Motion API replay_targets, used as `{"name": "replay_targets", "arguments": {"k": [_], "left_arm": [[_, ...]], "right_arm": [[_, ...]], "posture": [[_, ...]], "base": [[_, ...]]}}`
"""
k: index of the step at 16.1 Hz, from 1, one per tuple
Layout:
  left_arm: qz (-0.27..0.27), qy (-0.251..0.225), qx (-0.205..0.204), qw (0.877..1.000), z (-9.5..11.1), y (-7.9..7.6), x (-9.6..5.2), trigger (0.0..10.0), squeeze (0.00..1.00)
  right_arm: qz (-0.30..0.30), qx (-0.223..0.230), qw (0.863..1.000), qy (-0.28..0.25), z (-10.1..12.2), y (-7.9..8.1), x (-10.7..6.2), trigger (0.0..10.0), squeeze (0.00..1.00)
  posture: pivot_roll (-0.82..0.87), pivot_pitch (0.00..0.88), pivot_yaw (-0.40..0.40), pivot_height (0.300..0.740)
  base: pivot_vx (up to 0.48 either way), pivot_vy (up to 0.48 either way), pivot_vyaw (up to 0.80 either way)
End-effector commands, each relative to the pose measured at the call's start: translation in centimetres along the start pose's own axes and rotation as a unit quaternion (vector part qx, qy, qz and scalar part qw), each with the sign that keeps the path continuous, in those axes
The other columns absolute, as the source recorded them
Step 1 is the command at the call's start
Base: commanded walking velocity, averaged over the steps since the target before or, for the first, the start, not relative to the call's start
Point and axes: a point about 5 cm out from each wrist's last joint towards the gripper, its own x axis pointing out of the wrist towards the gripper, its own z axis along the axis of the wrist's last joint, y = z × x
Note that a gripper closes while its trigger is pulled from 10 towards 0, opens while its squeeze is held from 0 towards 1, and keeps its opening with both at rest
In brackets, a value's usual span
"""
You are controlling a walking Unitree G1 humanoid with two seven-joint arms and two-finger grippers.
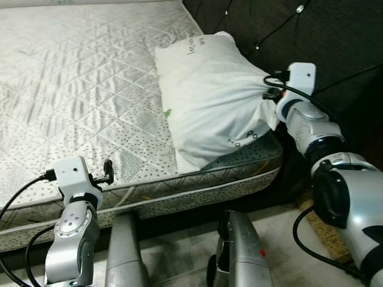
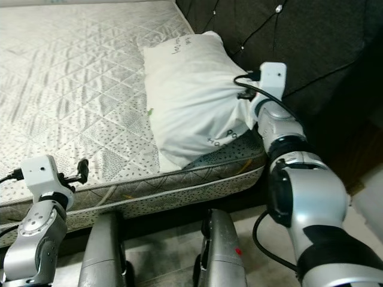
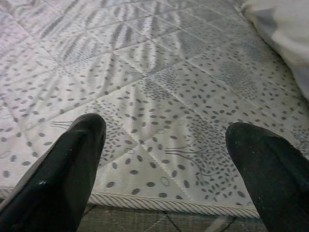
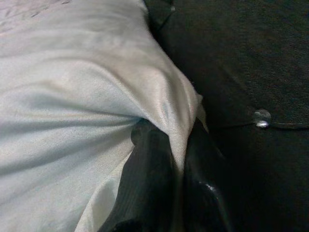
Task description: Clean up the room
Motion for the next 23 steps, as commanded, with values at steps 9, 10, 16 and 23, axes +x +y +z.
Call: {"name": "replay_targets", "arguments": {"k": [9,10,16,23], "left_arm": [[-0.004,-0.002,0.019,1.0,0.1,0.2,0.2,10.0,0.0],[-0.004,-0.002,0.019,1.0,0.2,0.2,0.3,10.0,0.0],[-0.012,-0.004,0.022,1.0,0.3,0.0,0.6,10.0,0.0],[-0.014,-0.004,0.024,1.0,0.3,-0.1,0.6,10.0,0.0]], "right_arm": [[0.002,-0.027,0.996,-0.082,-2.2,-0.1,-0.9,0.0,0.0],[0.004,-0.026,0.996,-0.081,-2.5,0.0,-0.9,0.0,0.0],[0.067,-0.021,0.995,-0.073,-6.6,4.0,-2.4,0.0,0.0],[0.17,-0.103,0.98,-0.004,-8.1,4.8,-2.5,0.0,0.0]], "posture": [[-0.01,0.0,-0.007,0.536],[-0.01,0.0,-0.006,0.536],[-0.01,0.0,0.003,0.536],[-0.01,0.0,0.001,0.536]], "base": [[0.0,0.0,0.0],[0.0,0.0,0.0],[0.0,0.0,0.0],[0.0,0.0,0.0]]}}
